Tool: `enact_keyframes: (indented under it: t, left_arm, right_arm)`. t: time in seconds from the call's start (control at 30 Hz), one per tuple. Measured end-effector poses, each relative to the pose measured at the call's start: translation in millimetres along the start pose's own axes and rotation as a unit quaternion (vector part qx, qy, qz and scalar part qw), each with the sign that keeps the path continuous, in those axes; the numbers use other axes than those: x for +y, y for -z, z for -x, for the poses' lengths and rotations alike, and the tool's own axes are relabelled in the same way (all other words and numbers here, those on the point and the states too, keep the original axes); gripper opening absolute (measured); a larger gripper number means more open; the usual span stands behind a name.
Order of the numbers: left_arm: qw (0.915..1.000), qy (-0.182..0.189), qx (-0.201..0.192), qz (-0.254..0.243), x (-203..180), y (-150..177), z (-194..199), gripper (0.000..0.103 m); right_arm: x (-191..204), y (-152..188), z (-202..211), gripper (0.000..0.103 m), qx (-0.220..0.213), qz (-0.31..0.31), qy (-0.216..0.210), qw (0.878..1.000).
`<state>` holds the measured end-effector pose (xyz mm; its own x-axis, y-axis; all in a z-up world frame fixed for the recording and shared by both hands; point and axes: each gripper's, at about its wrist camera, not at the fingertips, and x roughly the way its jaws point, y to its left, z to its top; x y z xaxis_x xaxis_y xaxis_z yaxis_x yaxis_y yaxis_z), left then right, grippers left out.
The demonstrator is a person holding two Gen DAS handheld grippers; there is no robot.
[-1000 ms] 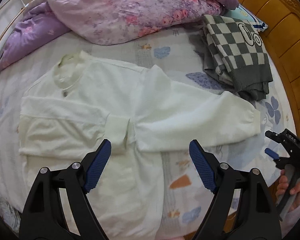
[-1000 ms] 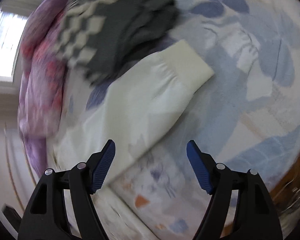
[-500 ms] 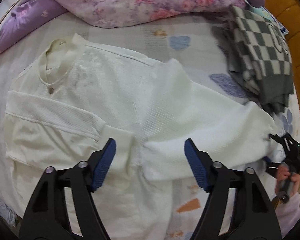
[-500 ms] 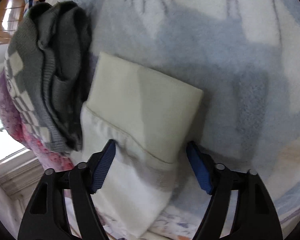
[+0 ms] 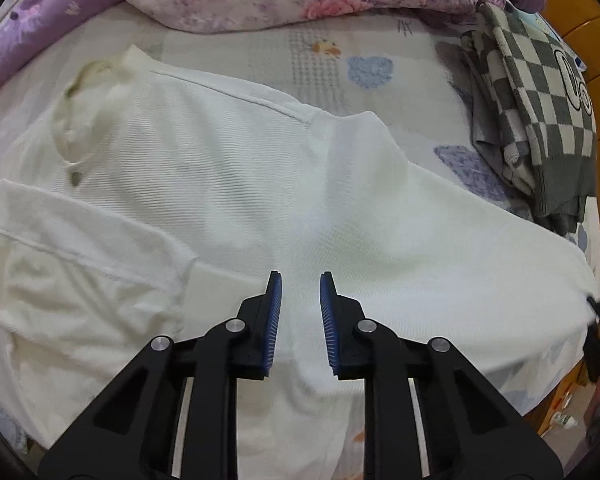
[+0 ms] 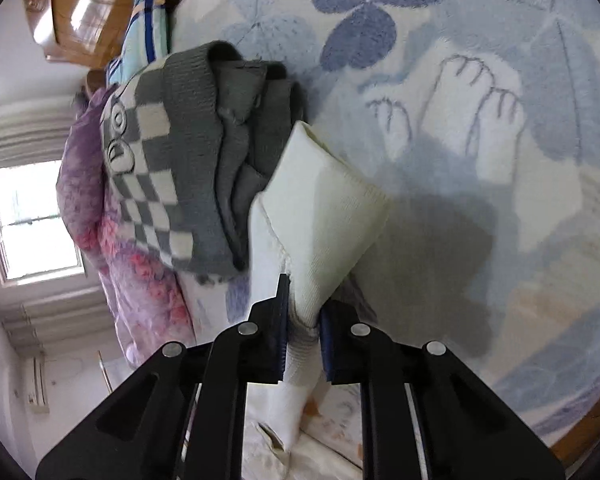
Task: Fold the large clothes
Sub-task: 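Grasp the other sleeve cuff with the right tool while the left tool pins the jacket body, then carry the sleeve across the jacket body with the right tool and release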
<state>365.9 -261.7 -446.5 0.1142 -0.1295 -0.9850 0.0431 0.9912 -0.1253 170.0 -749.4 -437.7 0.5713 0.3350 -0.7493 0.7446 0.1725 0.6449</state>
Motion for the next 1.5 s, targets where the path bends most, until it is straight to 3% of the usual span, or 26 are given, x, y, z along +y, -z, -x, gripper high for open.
enact_keyframes:
  t: [0.1,0.2,0.27,0.53,0.6,0.73,0.87,0.93,1.0,1.1,1.2,1.27,1.33,1.4,1.5]
  left_arm:
    - [0.9996,-0.004,0.027,0.003,0,-1,-37,0.015]
    - [0.9984,-0.03,0.048,0.007,8,11,-78,0.014]
    - [0.9991,-0.02,0.028,0.023,12,15,-79,0.014]
    - [0.9992,-0.036,-0.014,0.004,3,28,-78,0.014]
    - [0.9992,-0.024,-0.021,0.022,8,30,-77,0.014]
    - [0.9989,-0.011,-0.035,0.03,12,34,-76,0.015]
    - [0.998,0.018,-0.047,0.039,22,39,-76,0.015]
    - [0.9968,0.038,-0.05,0.049,33,40,-78,0.015]
    - [0.9963,0.05,-0.054,0.045,40,43,-78,0.015]
    - [0.9963,0.064,-0.048,0.031,48,44,-76,0.015]
    - [0.9955,0.089,-0.007,0.033,58,34,-59,0.01]
    - [0.9931,0.111,-0.032,0.017,76,36,-20,0.01]
    - [0.9936,0.087,-0.07,-0.011,94,42,16,0.01]
    - [0.994,0.075,-0.075,-0.028,117,47,41,0.01]
    - [0.9947,0.051,-0.087,-0.016,164,52,73,0.01]
  right_arm:
    - [-7,5,-1,0.012,0.0,0.023,0.04,0.999]
    - [-6,10,-5,0.012,-0.004,0.006,0.026,1.0]
    - [3,15,-1,0.012,-0.005,0.0,0.004,1.0]
    - [133,49,20,0.012,-0.004,0.109,-0.107,0.988]
    - [178,68,21,0.012,0.011,0.149,-0.143,0.978]
    - [269,132,18,0.012,0.072,0.235,-0.211,0.946]
    - [324,210,2,0.012,0.144,0.293,-0.243,0.913]
    - [342,256,-9,0.012,0.175,0.322,-0.247,0.897]
    - [348,288,-21,0.012,0.199,0.329,-0.247,0.889]
    - [354,327,-42,0.012,0.215,0.344,-0.231,0.885]
    - [356,357,-65,0.012,0.228,0.347,-0.203,0.887]
    - [363,378,-79,0.012,0.221,0.365,-0.181,0.886]
    - [367,398,-95,0.012,0.217,0.383,-0.158,0.884]
    - [364,414,-104,0.012,0.223,0.382,-0.151,0.884]
    - [365,439,-123,0.012,0.231,0.384,-0.143,0.883]
